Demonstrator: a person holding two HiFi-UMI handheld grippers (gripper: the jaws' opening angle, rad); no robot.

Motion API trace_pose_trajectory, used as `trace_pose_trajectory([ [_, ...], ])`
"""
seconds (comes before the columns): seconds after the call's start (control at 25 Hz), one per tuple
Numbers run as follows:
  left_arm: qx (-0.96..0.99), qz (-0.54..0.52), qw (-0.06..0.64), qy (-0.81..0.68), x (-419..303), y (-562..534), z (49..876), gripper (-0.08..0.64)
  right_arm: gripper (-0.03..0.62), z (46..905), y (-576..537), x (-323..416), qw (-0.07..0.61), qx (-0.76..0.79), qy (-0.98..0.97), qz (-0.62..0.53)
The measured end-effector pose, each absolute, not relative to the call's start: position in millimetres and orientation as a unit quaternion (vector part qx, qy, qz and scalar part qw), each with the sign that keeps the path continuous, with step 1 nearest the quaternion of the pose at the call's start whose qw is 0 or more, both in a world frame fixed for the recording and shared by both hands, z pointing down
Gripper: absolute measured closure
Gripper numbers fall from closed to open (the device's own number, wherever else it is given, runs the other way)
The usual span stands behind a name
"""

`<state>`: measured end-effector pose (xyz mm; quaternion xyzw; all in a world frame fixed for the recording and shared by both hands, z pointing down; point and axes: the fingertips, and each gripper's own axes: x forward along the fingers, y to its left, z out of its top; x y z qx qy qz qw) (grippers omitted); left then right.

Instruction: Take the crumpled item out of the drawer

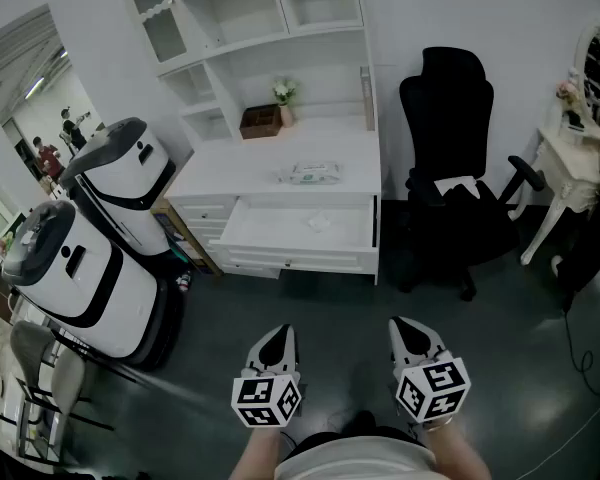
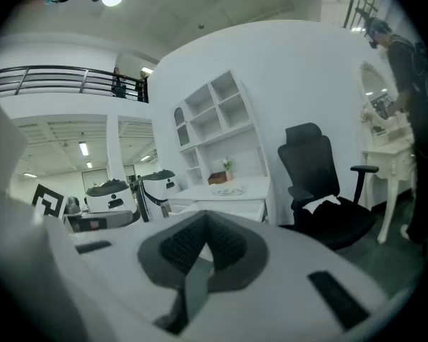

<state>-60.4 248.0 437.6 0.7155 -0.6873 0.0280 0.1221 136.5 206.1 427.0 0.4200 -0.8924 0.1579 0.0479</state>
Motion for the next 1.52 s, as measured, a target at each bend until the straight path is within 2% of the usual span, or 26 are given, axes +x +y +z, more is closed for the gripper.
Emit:
trace_pose_trajectory([
  [0.84, 0.702, 0.027, 0.105, -0.704, -65.5, 223.7, 430.5, 0.566, 0.591, 422.6, 179.8, 143.9, 0.025, 0.431, -0.886, 0.167],
  [1.16, 0.690, 0.024, 0.122, -0.713, -75.3, 216.7, 435.7, 0.484, 0.591, 427.1, 170.5, 144.3, 0.024, 0.430, -0.884, 0.183],
  [1.52, 0.692, 0.028, 0.131, -0.709, -90.8, 189.5, 445.2, 0.452, 0.591, 431.6, 139.3, 129.2, 0.026, 0.433, -0.881, 0.186],
])
